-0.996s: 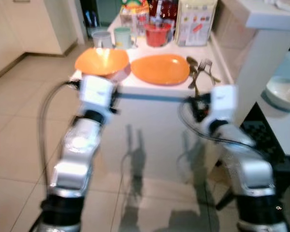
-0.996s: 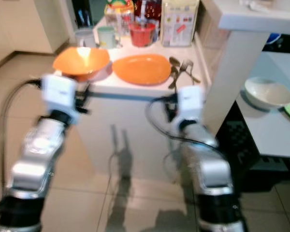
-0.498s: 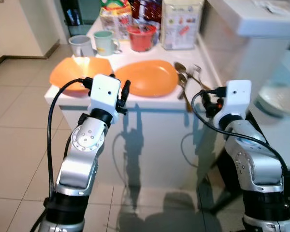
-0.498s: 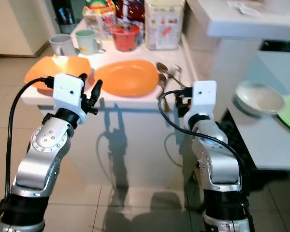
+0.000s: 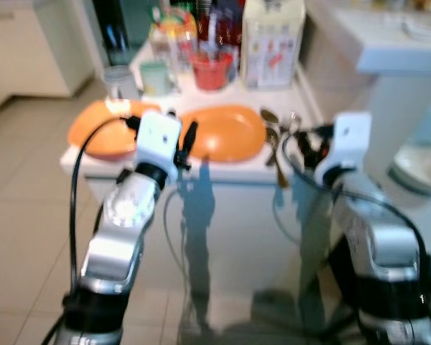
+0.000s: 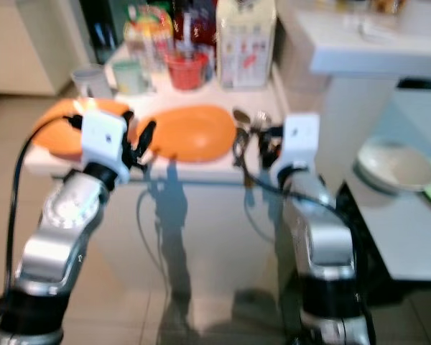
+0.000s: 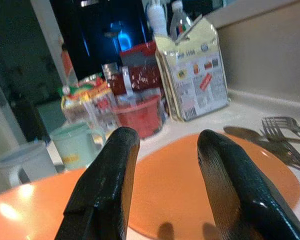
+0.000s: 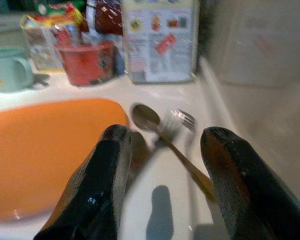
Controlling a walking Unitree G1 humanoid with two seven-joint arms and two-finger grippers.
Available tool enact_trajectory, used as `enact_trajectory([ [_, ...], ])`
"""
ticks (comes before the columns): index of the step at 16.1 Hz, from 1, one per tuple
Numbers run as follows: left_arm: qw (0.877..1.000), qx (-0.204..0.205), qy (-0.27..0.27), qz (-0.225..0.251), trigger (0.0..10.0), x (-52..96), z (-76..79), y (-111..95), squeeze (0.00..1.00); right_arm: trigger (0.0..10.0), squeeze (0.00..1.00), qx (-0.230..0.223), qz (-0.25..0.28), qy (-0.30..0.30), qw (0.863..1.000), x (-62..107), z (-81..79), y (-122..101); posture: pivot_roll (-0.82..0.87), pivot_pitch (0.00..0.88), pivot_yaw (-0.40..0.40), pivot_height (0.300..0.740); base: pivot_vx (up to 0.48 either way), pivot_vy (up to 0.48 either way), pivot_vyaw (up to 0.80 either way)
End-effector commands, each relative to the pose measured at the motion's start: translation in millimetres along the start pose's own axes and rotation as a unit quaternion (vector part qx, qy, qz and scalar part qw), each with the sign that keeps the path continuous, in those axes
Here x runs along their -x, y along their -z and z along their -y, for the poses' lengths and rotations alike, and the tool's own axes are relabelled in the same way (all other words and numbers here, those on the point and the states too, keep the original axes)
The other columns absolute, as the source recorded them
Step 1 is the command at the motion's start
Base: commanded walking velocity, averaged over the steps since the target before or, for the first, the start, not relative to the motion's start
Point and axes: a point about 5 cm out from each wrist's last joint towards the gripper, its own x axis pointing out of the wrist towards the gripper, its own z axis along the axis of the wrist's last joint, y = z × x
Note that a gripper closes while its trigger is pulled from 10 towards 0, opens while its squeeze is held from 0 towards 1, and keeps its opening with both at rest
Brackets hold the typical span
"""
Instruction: Setting the table
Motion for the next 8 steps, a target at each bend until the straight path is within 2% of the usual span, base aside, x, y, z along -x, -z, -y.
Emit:
enact_trajectory([
  [1,1.000,-0.006,0.012,-0.005,10.0,1.8,-0.8,1,0.00,10.0,0.00,-0.003,-0.008,-0.003,1.000,-1.7,-6.4,-2,-0.01,0.000,0.008,0.740,0.000,0.000,0.00],
  [2,1.000,-0.005,0.026,0.003,10.0,2.0,2.0,-1,0.00,10.0,0.00,-0.002,-0.020,0.004,1.000,-2.8,-5.3,-1,-0.02,0.000,0.012,0.740,0.000,0.000,0.00],
  [3,0.998,0.000,0.064,0.010,10.0,3.7,9.1,-4,0.00,10.0,0.45,0.009,-0.036,0.014,0.999,-6.3,-2.2,2,-0.02,0.000,0.016,0.740,0.000,0.000,0.00],
  [4,0.995,0.006,0.103,0.009,10.0,5.8,16.2,-5,0.00,10.0,1.00,0.010,-0.051,0.027,0.998,-11.9,1.6,4,-0.02,0.000,0.019,0.740,0.000,0.000,0.00],
  [6,0.991,0.007,0.135,0.006,10.0,8.1,22.4,-6,0.00,10.0,1.00,0.020,-0.059,0.031,0.998,-25.5,4.0,3,-0.02,0.000,0.021,0.740,0.000,0.000,0.00],
  [8,0.991,0.007,0.134,0.007,10.0,7.8,22.4,-7,0.00,10.0,1.00,0.031,-0.066,0.030,0.997,-36.4,4.9,1,-0.01,0.000,0.016,0.740,0.000,0.000,0.00],
])
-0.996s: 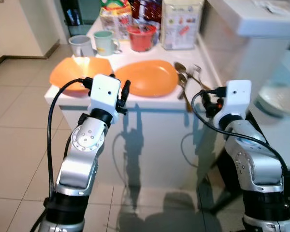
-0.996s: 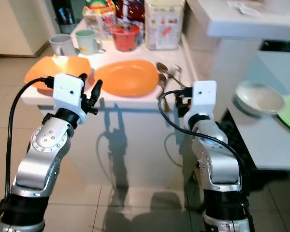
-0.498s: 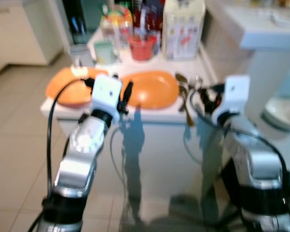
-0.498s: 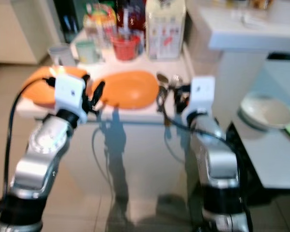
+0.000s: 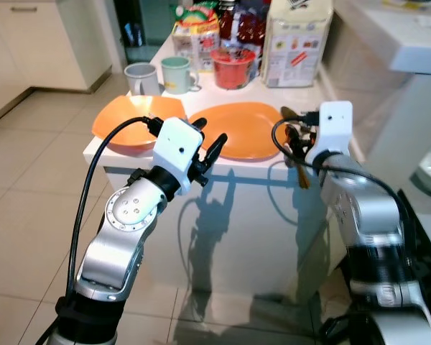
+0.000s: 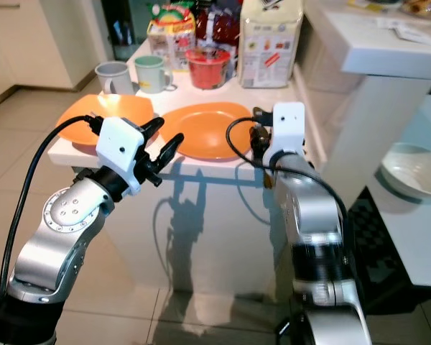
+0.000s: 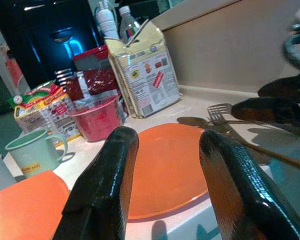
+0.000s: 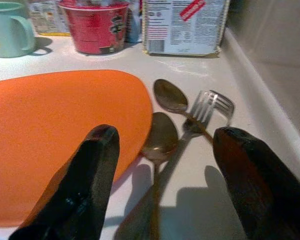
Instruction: Setting the table
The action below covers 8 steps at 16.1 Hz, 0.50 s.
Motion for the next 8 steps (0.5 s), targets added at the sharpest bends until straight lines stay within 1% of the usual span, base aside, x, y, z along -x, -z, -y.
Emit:
enact_trajectory([
  [1,1.000,-0.004,0.007,-0.003,10.0,0.3,0.2,-1,0.00,10.0,1.00,0.006,0.001,0.008,1.000,-6.4,3.6,-4,-0.01,0.000,0.014,0.740,0.000,0.000,0.00],
  [2,1.000,-0.006,0.009,-0.004,10.0,0.7,-0.8,-2,0.00,10.0,1.00,0.005,-0.002,0.011,1.000,-11.8,4.0,-7,-0.01,0.000,0.014,0.740,0.000,0.000,0.00],
  [4,1.000,-0.007,0.013,-0.007,10.0,1.9,-1.8,-2,0.00,10.0,1.00,0.018,-0.022,0.056,0.998,-23.9,11.2,-11,0.00,0.000,0.010,0.740,0.000,0.000,0.00],
  [5,1.000,-0.007,0.015,-0.008,10.0,2.1,-1.4,-2,0.00,10.0,1.00,0.018,-0.029,0.068,0.997,-28.6,14.5,-11,0.00,0.000,0.010,0.740,0.000,0.000,0.00],
  [6,1.000,-0.006,0.020,-0.010,10.0,2.4,-0.3,-2,0.00,10.0,0.00,0.017,-0.039,0.073,0.996,-33.2,17.1,-9,0.00,0.000,0.010,0.740,0.000,0.000,0.00],
  [8,1.000,-0.004,0.026,-0.011,10.0,2.5,0.8,-2,0.00,10.0,0.00,0.020,-0.055,0.079,0.995,-39.2,19.2,-4,0.00,0.000,0.017,0.740,0.000,0.000,0.00],
])
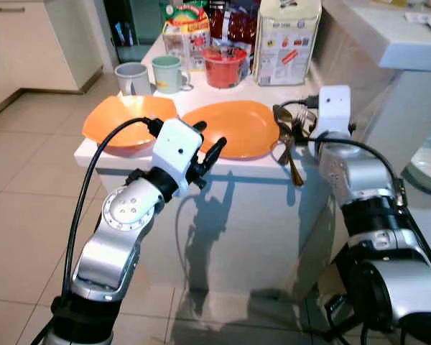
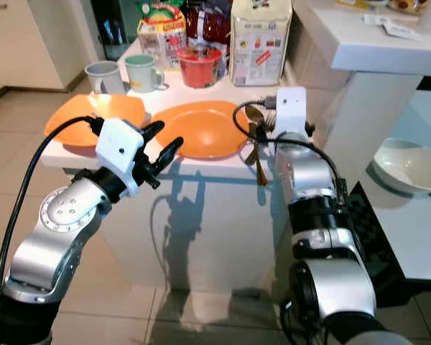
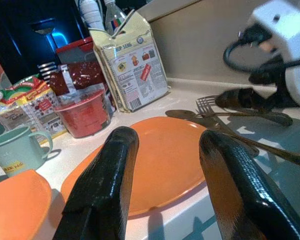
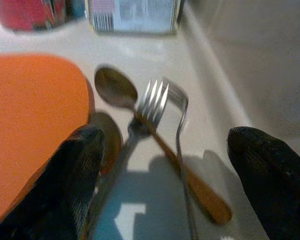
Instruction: Setting the table
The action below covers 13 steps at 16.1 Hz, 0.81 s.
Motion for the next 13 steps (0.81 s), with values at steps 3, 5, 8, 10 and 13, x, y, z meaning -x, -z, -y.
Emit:
enact_trajectory([
  [3,1.000,-0.002,0.014,0.002,10.0,1.5,2.7,-4,0.00,10.0,0.00,-0.005,-0.016,0.012,1.000,-9.7,5.7,1,0.00,0.000,0.014,0.740,0.000,0.000,0.00],
  [5,1.000,-0.003,0.016,0.000,10.0,2.0,2.7,-4,0.00,10.0,0.00,-0.014,-0.030,0.019,0.999,-13.3,8.7,3,0.00,0.000,0.014,0.740,0.000,0.000,0.00],
  [8,1.000,-0.002,0.019,0.000,10.0,1.4,3.1,-4,0.00,4.0,0.00,-0.029,-0.056,0.011,0.998,-15.3,8.7,13,0.00,0.000,0.017,0.740,0.000,0.000,0.00],
  [10,1.000,-0.002,0.020,0.000,10.0,1.3,3.4,-4,0.00,0.0,0.00,-0.040,-0.072,0.007,0.997,-15.8,9.9,20,0.00,0.000,0.017,0.740,0.000,0.000,0.00],
  [13,1.000,-0.002,0.020,-0.001,10.0,1.5,3.5,-4,0.00,0.0,0.00,-0.047,-0.088,0.001,0.995,-16.4,10.0,26,0.00,0.000,0.017,0.740,0.000,0.000,0.00],
])
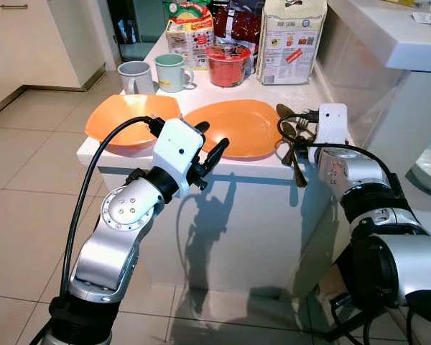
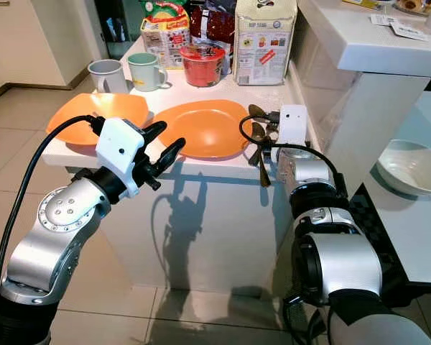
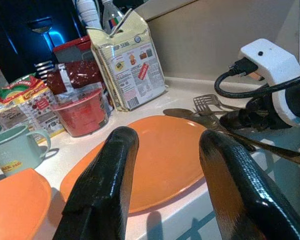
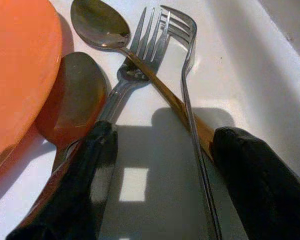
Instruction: Setting the table
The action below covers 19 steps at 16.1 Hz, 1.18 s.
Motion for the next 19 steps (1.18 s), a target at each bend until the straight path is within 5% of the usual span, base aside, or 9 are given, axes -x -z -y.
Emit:
enact_trajectory([
  [1,1.000,-0.003,0.008,-0.002,10.0,0.3,2.2,-1.1,0.00,0.0,0.00,-0.009,-0.014,-0.001,1.000,-1.0,2.1,2.1,0.00,0.000,0.017,0.740,0.000,0.000,0.00],
  [19,1.000,-0.009,0.005,-0.001,10.0,-2.5,-0.4,-1.0,0.00,0.0,0.00,-0.031,-0.030,0.027,0.999,-2.2,11.4,7.8,0.00,0.000,0.025,0.740,0.000,0.000,0.00],
])
